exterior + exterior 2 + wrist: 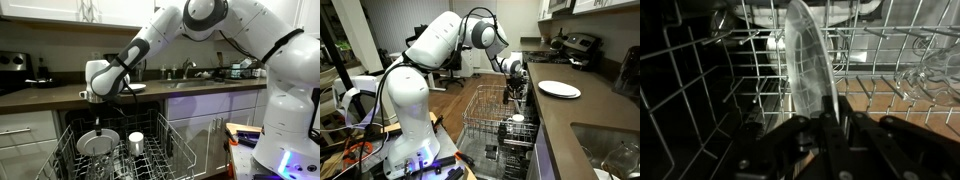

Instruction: Remove the plate from the plate dryer and put it on top of the two white plates

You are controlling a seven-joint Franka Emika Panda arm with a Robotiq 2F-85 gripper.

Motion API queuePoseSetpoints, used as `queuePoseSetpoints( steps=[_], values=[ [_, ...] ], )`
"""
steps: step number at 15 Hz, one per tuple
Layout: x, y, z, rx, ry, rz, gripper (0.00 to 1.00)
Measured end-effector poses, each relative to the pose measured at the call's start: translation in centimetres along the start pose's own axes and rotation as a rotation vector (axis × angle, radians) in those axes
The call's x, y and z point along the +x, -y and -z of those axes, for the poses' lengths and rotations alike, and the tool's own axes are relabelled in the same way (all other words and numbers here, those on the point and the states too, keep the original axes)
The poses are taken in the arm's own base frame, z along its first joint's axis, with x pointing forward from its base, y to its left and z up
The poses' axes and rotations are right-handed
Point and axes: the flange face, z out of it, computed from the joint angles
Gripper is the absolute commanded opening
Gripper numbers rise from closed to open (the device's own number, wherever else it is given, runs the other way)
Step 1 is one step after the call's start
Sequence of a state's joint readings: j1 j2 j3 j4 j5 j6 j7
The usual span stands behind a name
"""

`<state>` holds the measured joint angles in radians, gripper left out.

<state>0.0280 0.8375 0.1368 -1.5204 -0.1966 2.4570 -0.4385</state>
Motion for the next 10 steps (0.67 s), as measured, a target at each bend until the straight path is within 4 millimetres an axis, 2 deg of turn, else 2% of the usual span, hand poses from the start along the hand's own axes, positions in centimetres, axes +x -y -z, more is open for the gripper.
queuePoseSetpoints(
  steps=[10],
  values=[
    [0.1, 0.0, 3.0, 0.021, 0.049, 0.018, 0.06]
  ],
)
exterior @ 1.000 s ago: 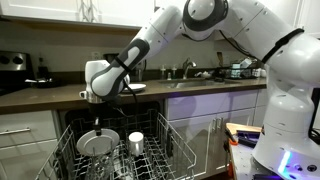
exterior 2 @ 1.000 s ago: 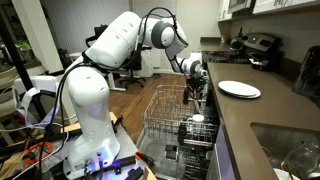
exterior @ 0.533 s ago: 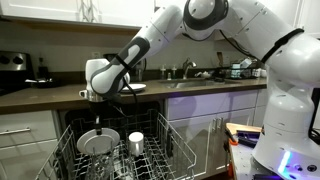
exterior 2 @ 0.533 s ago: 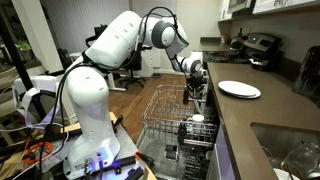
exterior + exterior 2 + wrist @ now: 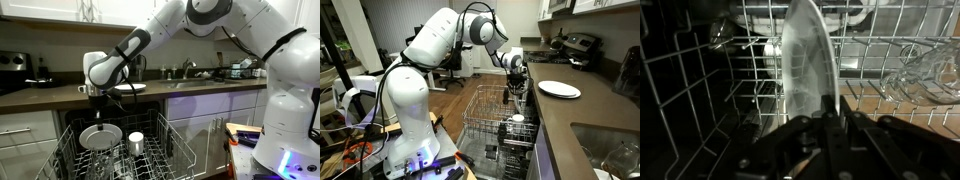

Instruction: Remove the plate from the plate dryer and put it on top of the two white plates

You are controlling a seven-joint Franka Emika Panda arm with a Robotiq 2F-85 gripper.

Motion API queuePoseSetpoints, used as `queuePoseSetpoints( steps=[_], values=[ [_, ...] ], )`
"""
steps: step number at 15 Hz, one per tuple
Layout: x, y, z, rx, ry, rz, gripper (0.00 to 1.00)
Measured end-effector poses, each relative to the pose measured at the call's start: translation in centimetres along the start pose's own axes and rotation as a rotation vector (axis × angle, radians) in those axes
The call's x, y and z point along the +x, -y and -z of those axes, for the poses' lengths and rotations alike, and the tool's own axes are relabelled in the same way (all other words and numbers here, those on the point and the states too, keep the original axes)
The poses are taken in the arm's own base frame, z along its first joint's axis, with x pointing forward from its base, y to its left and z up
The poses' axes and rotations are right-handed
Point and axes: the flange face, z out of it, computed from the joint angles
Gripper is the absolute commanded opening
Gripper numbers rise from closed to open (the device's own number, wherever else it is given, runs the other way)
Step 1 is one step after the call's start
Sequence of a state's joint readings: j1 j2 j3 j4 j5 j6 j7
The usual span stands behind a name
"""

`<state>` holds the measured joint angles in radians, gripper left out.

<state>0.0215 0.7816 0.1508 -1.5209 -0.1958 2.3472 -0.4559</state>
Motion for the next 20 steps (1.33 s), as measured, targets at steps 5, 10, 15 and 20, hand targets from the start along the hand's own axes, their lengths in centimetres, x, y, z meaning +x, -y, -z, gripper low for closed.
queuePoseSetpoints(
  steps=[5, 10, 15, 20],
  values=[
    [0.2, 0.4, 1.6, 0.003, 0.023, 0.009, 0.06],
    [0.1, 0.7, 3.2, -0.003, 0.036, 0.013, 0.06],
    [0.3, 2.1, 5.0, -0.016, 0.052, 0.021, 0.06],
    [0.8, 4.6, 7.3, -0.028, 0.070, 0.009, 0.06]
  ],
)
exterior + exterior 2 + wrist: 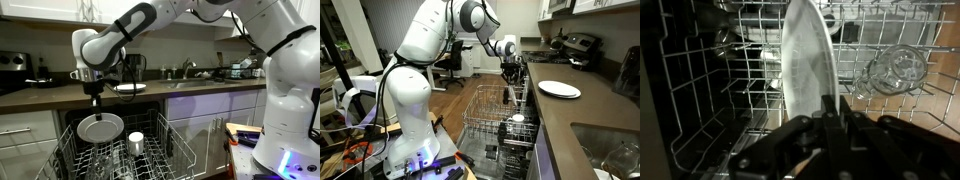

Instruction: Remove the plate from the plate dryer and put it on top of the two white plates

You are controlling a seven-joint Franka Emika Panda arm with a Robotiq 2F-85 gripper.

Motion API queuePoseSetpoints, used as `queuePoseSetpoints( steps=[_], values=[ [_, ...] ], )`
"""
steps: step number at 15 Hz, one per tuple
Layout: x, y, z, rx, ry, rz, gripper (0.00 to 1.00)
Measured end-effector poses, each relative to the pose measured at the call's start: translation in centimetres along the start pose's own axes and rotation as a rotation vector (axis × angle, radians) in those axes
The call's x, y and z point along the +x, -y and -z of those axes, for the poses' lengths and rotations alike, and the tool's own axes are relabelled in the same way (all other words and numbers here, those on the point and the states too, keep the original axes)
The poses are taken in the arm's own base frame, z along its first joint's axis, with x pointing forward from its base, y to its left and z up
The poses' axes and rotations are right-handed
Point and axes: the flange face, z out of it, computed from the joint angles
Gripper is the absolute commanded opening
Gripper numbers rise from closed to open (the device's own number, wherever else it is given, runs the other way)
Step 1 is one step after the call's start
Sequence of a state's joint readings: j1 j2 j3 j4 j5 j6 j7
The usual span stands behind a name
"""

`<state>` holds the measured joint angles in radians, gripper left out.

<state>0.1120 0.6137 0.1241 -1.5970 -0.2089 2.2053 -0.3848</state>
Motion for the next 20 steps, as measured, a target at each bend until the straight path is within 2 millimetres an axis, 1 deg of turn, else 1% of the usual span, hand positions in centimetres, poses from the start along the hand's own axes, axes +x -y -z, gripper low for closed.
queuePoseSetpoints(
  steps=[8, 15, 20],
  values=[
    [-0.4, 2.6, 2.9, -0.060, 0.047, -0.032, 0.06],
    [0.2, 6.5, 5.8, -0.146, 0.092, -0.063, 0.06],
    [0.5, 9.0, 7.7, -0.248, 0.135, -0.119, 0.06]
  ],
)
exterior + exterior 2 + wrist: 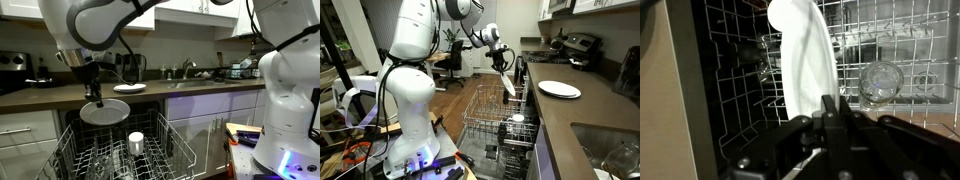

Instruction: Remove the plate from the plate dryer and put it on top of the two white plates

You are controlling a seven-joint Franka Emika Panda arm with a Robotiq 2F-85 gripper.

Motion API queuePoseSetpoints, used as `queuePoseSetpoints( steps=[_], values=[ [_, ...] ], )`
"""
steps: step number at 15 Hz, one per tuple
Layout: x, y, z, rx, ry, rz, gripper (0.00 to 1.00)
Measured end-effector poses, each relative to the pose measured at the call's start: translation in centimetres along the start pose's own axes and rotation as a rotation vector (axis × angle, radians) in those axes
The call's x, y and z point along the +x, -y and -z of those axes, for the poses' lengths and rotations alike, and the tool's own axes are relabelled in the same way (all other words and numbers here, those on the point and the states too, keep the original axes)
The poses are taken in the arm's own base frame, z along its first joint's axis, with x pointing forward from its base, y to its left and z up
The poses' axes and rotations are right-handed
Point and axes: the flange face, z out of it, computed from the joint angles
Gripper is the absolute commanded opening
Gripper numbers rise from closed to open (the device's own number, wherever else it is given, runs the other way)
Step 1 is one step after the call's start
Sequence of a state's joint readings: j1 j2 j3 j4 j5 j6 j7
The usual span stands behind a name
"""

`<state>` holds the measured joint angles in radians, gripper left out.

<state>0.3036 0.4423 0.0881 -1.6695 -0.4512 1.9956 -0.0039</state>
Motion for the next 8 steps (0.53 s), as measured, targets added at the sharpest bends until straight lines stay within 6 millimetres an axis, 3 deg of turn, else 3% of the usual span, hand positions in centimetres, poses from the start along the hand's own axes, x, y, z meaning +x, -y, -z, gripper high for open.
queuePoseSetpoints(
  steps=[4, 8],
  values=[
    [-0.4, 1.3, 1.0, -0.092, 0.045, -0.041, 0.07],
    [-0.8, 1.4, 1.0, -0.164, 0.085, -0.058, 0.06]
  ],
)
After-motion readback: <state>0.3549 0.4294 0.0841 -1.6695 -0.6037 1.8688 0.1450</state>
